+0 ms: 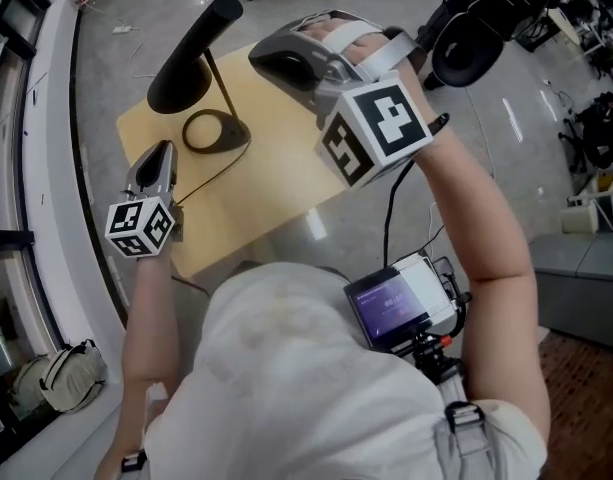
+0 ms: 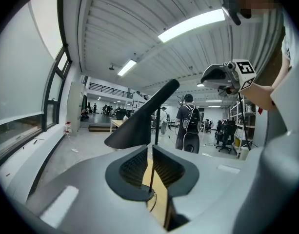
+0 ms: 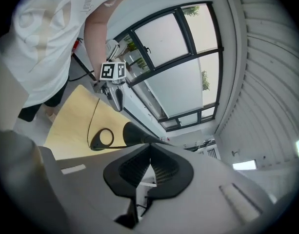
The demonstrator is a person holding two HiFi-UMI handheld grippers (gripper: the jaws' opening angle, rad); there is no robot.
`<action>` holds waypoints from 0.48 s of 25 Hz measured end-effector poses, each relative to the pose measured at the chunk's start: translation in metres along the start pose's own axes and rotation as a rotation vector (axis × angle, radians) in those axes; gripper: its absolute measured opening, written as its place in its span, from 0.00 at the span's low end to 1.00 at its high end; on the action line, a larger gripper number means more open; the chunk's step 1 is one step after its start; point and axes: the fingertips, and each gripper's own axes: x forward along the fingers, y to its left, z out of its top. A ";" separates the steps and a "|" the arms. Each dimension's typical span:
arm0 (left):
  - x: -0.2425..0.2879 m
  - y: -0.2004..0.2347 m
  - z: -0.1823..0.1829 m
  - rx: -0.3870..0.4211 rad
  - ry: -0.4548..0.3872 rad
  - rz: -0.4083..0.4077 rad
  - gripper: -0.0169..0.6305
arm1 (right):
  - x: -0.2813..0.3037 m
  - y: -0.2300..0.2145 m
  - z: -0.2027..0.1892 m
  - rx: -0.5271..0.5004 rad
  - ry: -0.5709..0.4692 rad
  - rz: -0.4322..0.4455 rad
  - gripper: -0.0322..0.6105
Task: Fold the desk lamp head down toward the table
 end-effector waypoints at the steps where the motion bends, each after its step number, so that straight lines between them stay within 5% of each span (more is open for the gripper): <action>1: -0.005 -0.009 0.002 0.002 -0.007 -0.007 0.07 | -0.005 0.009 0.000 0.028 -0.010 0.010 0.07; 12: -0.057 -0.102 -0.011 -0.027 -0.072 -0.069 0.04 | -0.057 0.116 0.005 0.518 -0.213 0.162 0.07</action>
